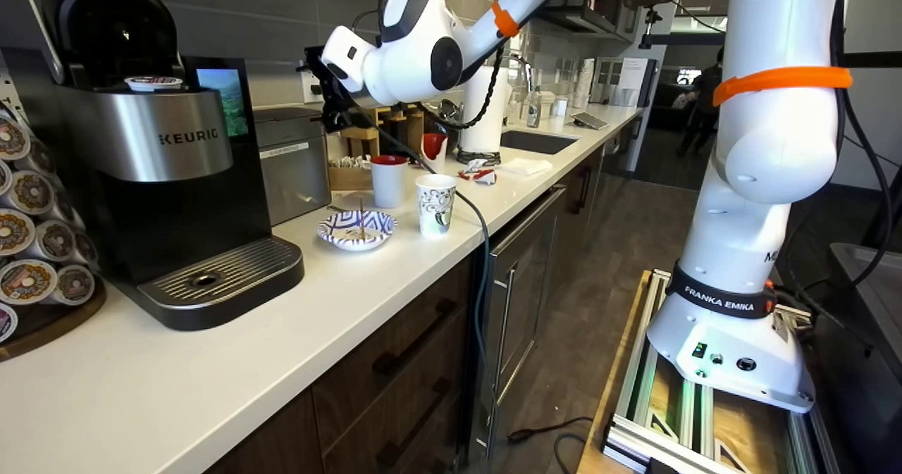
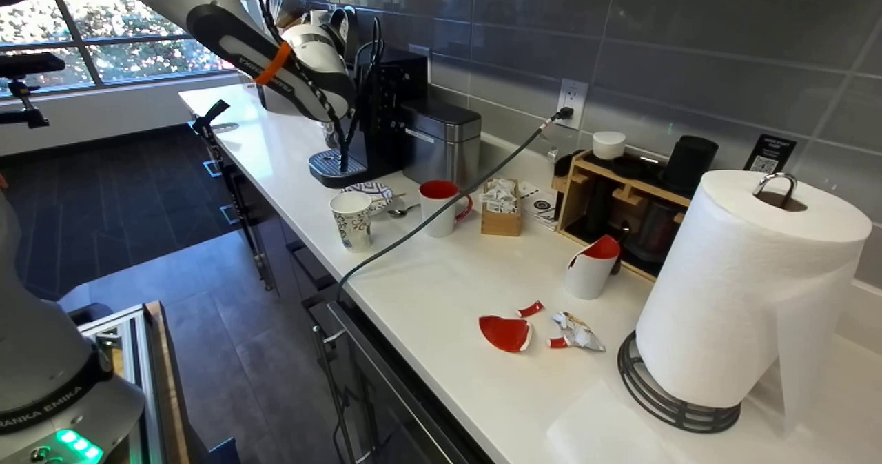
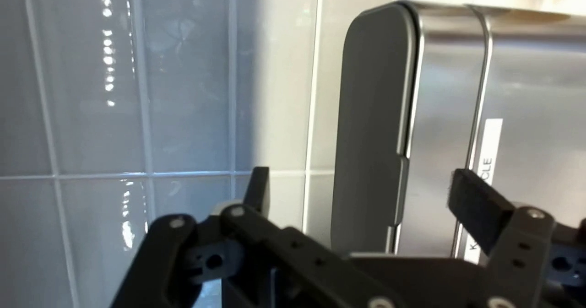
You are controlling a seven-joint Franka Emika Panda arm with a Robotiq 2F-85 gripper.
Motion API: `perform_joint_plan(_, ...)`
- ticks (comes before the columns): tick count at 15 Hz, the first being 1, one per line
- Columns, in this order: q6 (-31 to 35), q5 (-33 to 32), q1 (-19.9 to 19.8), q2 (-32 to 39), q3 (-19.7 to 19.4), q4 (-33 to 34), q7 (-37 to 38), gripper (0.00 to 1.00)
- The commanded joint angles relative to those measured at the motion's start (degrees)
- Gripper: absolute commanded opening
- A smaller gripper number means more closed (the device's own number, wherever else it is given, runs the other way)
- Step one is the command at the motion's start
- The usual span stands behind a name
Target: Open the silver bin.
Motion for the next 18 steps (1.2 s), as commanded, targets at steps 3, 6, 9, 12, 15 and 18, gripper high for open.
perform_joint_plan(3, 2.3, 0.0, 0.3, 2.9, 1.4, 4.0, -2.3, 1.0)
perform_joint_plan(6, 2.5, 0.0, 0.0, 4.5, 1.3, 5.9, -4.3, 1.0)
perform_joint_plan(9, 3.1, 0.0, -0.2, 6.1, 1.1, 7.7, -5.7, 1.0)
perform_joint_plan(12, 4.1, 0.0, -0.2, 7.7, 1.2, 9.5, -6.8, 1.0)
perform_joint_plan(15, 4.9, 0.0, -0.3, 9.0, 1.3, 11.1, -7.4, 1.0)
perform_joint_plan(18, 4.6, 0.0, -0.4, 9.7, 1.2, 12.3, -7.4, 1.0)
